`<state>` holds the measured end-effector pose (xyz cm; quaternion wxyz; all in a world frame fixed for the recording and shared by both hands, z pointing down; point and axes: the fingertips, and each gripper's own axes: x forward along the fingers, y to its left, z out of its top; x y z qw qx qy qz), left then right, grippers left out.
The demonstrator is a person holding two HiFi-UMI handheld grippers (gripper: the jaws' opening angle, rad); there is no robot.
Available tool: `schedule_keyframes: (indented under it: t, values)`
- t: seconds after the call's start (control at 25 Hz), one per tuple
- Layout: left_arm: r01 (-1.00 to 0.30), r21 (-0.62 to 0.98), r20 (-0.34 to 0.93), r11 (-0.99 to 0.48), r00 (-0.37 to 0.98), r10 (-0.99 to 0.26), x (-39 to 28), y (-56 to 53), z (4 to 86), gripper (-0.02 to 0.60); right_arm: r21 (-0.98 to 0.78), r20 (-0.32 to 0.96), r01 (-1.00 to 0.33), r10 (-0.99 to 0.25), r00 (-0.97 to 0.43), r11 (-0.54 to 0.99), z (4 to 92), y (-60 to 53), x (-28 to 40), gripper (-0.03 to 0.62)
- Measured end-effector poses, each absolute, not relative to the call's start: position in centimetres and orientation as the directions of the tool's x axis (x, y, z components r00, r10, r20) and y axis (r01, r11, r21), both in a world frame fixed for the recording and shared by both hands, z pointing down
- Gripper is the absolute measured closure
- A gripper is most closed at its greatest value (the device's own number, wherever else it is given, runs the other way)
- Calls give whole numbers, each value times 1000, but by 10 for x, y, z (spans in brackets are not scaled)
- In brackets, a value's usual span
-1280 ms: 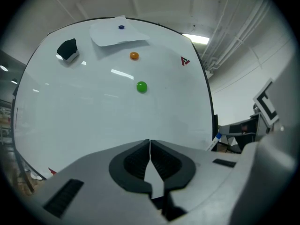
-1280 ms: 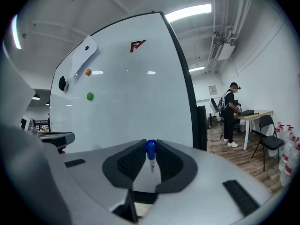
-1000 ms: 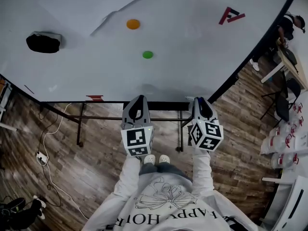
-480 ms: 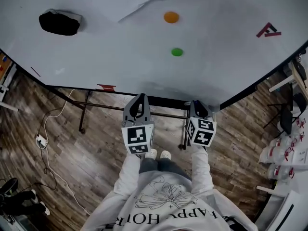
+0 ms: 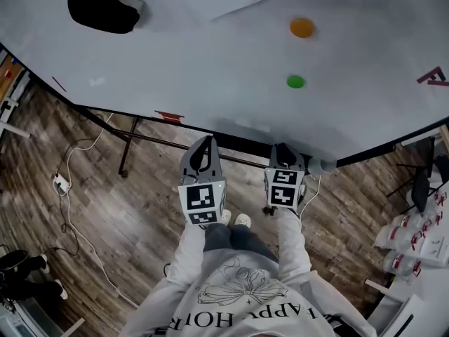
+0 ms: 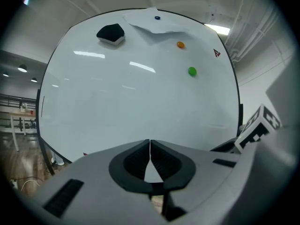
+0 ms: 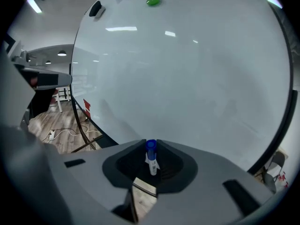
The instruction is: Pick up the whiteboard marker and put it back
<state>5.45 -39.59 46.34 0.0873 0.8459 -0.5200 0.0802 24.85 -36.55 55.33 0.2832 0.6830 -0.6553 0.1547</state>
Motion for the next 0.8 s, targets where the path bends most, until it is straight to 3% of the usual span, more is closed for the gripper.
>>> schedule_keyframes:
  t: [0.44,0.8]
  values:
    - [-931,77,271,-357,364,-891,12,-401,486,574,333,563,-909,-826,-22,251,568,-405,176,525]
    - [-953,88,302,-289,302,-904,-12,-399,502,574,401,641,-804,-761,-95,438,620,-414,132,505]
